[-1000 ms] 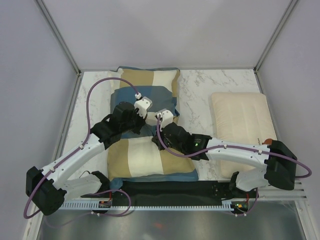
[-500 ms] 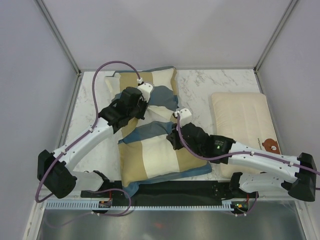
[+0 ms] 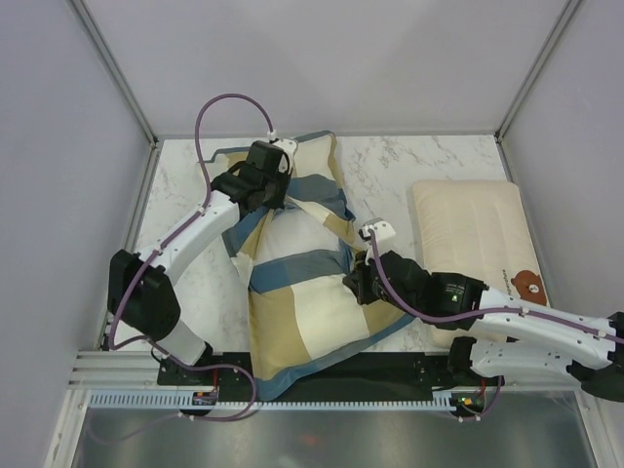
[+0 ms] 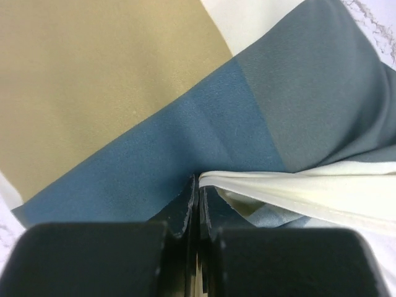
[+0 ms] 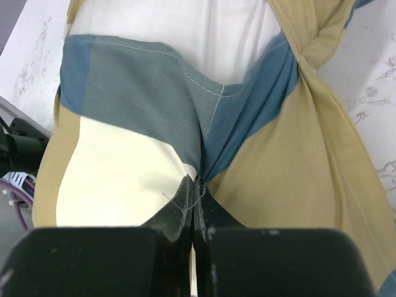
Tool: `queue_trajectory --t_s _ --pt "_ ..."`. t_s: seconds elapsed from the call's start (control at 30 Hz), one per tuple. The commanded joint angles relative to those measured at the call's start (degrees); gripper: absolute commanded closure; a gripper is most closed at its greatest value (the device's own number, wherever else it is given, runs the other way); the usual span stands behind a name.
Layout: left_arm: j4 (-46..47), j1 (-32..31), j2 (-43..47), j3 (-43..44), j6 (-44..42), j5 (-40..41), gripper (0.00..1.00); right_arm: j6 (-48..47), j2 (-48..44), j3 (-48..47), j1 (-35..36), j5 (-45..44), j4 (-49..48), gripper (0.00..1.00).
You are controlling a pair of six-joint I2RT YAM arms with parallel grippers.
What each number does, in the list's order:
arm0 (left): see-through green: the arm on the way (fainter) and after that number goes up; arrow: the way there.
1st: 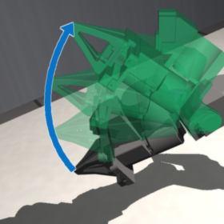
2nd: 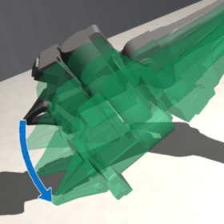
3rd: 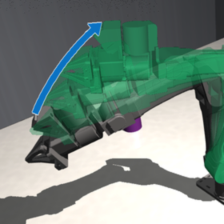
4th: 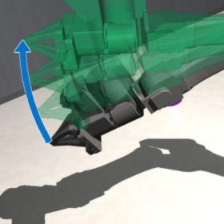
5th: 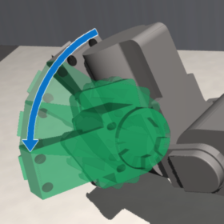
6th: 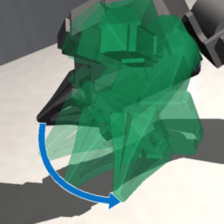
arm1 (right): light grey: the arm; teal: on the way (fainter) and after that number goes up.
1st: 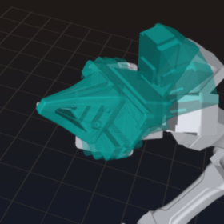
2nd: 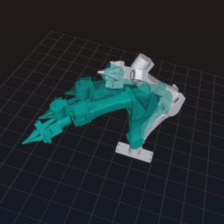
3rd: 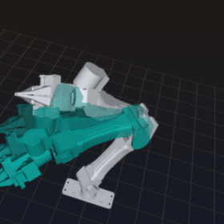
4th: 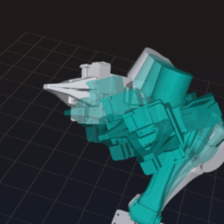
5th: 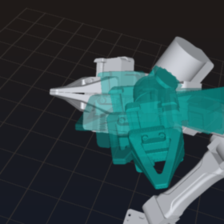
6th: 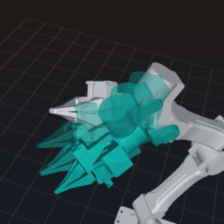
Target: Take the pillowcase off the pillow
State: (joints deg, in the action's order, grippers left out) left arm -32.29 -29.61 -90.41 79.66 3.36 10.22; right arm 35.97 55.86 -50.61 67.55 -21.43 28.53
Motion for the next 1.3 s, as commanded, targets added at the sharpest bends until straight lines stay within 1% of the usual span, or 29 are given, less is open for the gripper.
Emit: queue_trajectory --t_s 0.0,0.13,0.27,0.37,0.43,0.53,0.57,0.63,0.7,0.73,0.77,0.8,0.83,0.9,0.93,0.97,1.0,1.03,1.13,1.17,1.27 --pt "5.1 7.3 -2.1 3.8 3.5 5.4 0.98 3.8 -2.7 -1.5 3.3 6.0 13.7 1.0" --pt "7.1 9.8 -2.5 2.0 4.9 4.8 0.98 7.0 -4.1 -0.3 5.1 8.7 17.7 1.0" --pt "7.8 14.4 -2.8 1.3 6.2 3.8 0.98 11.0 -7.2 0.2 7.5 10.4 20.7 1.0" --pt "7.9 15.5 -2.8 1.0 6.4 3.8 0.98 12.6 -8.9 0.1 8.6 12.6 22.6 1.0" --pt "7.9 15.5 -2.2 0.4 6.4 3.8 0.98 12.6 -9.1 0.6 9.4 12.6 22.9 1.0" --pt "7.9 15.2 -0.7 -0.8 6.4 3.8 0.98 11.0 -8.5 0.1 9.5 9.3 19.6 1.0" --pt "7.9 15.1 0.0 -1.4 6.4 3.8 0.98 9.7 -8.0 -0.4 9.5 6.2 18.2 1.0" --pt "7.9 14.3 1.2 -2.1 6.4 3.8 0.98 7.7 -4.7 -2.9 9.5 3.3 13.1 1.0" --pt "7.9 13.5 3.4 -3.2 6.4 3.8 0.98 3.6 -1.4 -6.1 9.5 0.4 7.4 0.98" --pt "7.9 12.6 4.0 -3.5 6.4 3.8 0.98 2.2 2.7 -7.5 9.4 -1.0 5.7 0.94" --pt "8.4 12.2 4.7 -4.0 6.4 -12.3 0.98 0.8 5.1 -9.0 9.4 -2.1 4.4 0.92" --pt "6.9 12.0 6.3 -4.4 9.0 -12.8 0.98 -2.3 10.0 -12.5 9.3 -5.2 2.4 0.89" --pt "6.7 11.9 7.1 -5.0 9.2 -14.2 0.98 -3.9 12.4 -14.4 9.2 -6.2 1.7 0.82" --pt "6.7 11.8 8.8 -7.5 9.6 -15.5 0.98 -6.9 16.9 -18.3 7.3 -7.9 0.5 0.75" --pt "6.7 11.7 10.2 -8.3 9.6 -16.7 0.98 -9.7 20.5 -21.6 6.2 -7.3 -1.3 0.64" --pt "6.5 11.6 10.8 -9.8 9.5 -17.2 0.98 -10.9 22.0 -23.1 5.0 -6.3 -2.3 0.56" --pt "6.5 11.4 11.5 -10.4 9.5 -17.3 0.98 -11.8 24.4 -25.7 2.4 -5.3 -4.6 0.47" --pt "6.5 11.2 11.9 -10.9 9.4 -17.3 0.98 -13.9 25.5 -27.0 1.2 -2.8 -5.6 0.28" --pt "6.5 10.8 13.2 -11.9 8.9 -17.0 0.98 -17.1 29.9 -31.7 -2.9 0.0 -7.7 0.18" --pt "6.4 10.7 13.2 -11.9 8.8 -16.9 0.98 -17.9 31.1 -32.9 -4.8 0.9 -8.0 0.16" --pt "6.1 10.6 13.3 -11.5 8.6 -16.9 0.98 -20.7 35.2 -35.9 -6.4 1.7 -10.0 0.15"
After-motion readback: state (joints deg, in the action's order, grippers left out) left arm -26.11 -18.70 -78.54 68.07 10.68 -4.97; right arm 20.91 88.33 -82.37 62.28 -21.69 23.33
